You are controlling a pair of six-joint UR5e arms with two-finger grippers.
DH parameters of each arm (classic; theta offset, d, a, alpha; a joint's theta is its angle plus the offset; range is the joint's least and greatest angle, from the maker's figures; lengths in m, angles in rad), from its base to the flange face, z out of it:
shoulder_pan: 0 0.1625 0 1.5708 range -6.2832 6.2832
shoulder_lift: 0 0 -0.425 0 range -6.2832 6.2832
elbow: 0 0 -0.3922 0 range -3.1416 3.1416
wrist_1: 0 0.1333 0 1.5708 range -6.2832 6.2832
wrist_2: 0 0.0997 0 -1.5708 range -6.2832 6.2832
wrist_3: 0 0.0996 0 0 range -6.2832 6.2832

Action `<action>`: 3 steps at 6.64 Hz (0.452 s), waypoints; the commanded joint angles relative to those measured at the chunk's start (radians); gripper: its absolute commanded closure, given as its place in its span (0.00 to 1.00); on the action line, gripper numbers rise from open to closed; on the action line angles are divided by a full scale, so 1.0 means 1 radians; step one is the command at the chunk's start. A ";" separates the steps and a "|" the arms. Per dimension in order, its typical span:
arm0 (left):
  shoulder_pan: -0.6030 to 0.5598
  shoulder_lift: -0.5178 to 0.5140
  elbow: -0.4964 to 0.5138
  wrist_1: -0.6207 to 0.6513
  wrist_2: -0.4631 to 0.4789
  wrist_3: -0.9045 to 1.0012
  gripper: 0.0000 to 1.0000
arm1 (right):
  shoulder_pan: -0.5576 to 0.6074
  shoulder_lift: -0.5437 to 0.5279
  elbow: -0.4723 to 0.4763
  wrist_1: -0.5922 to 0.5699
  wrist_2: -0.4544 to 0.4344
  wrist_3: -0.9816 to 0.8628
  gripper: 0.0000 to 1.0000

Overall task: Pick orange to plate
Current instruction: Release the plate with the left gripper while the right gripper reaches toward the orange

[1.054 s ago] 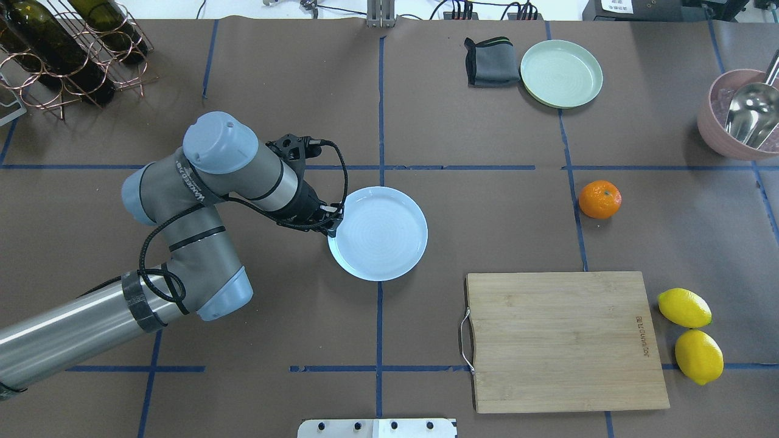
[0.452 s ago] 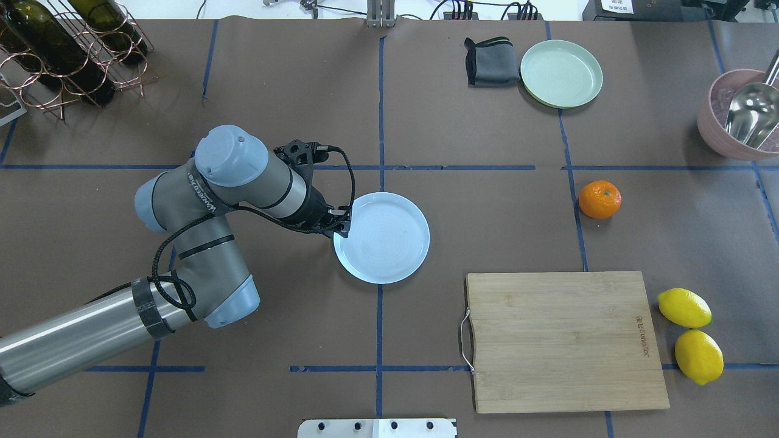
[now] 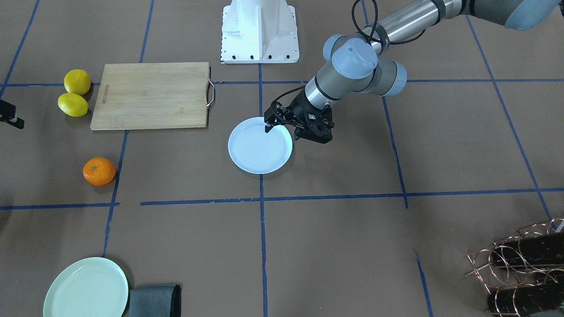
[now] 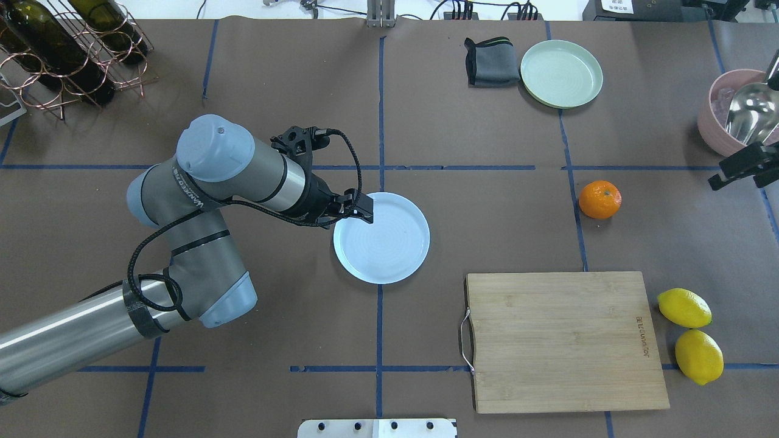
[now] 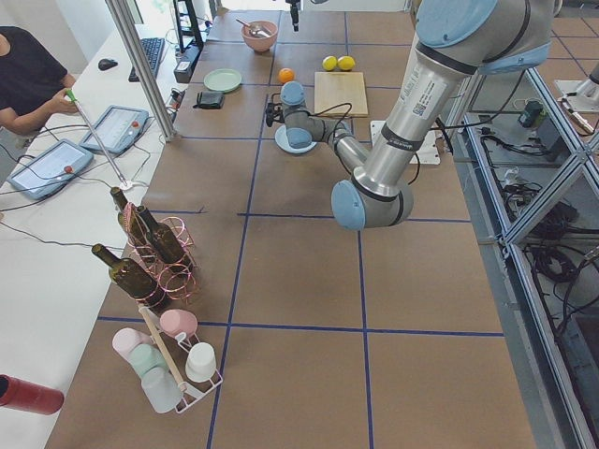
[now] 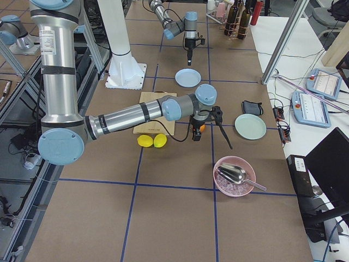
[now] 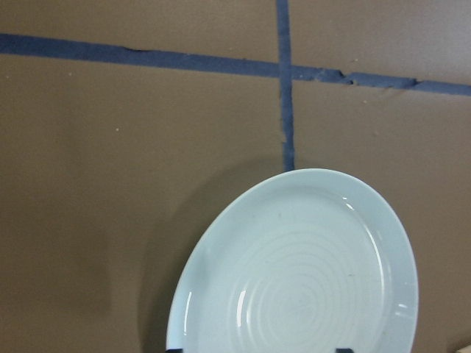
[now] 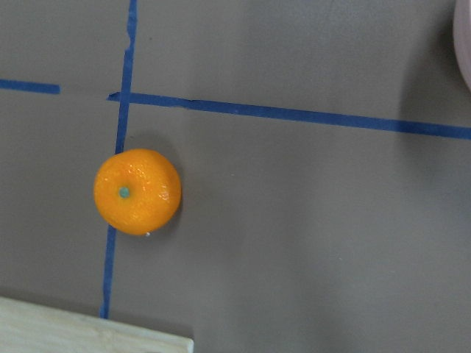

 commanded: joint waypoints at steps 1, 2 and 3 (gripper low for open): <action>0.000 0.002 -0.014 -0.003 0.002 -0.033 0.05 | -0.196 0.004 -0.009 0.256 -0.207 0.433 0.00; -0.002 0.004 -0.014 -0.001 0.009 -0.033 0.05 | -0.246 0.007 -0.021 0.296 -0.253 0.473 0.00; 0.000 0.005 -0.013 -0.001 0.015 -0.033 0.05 | -0.295 0.036 -0.042 0.307 -0.322 0.494 0.00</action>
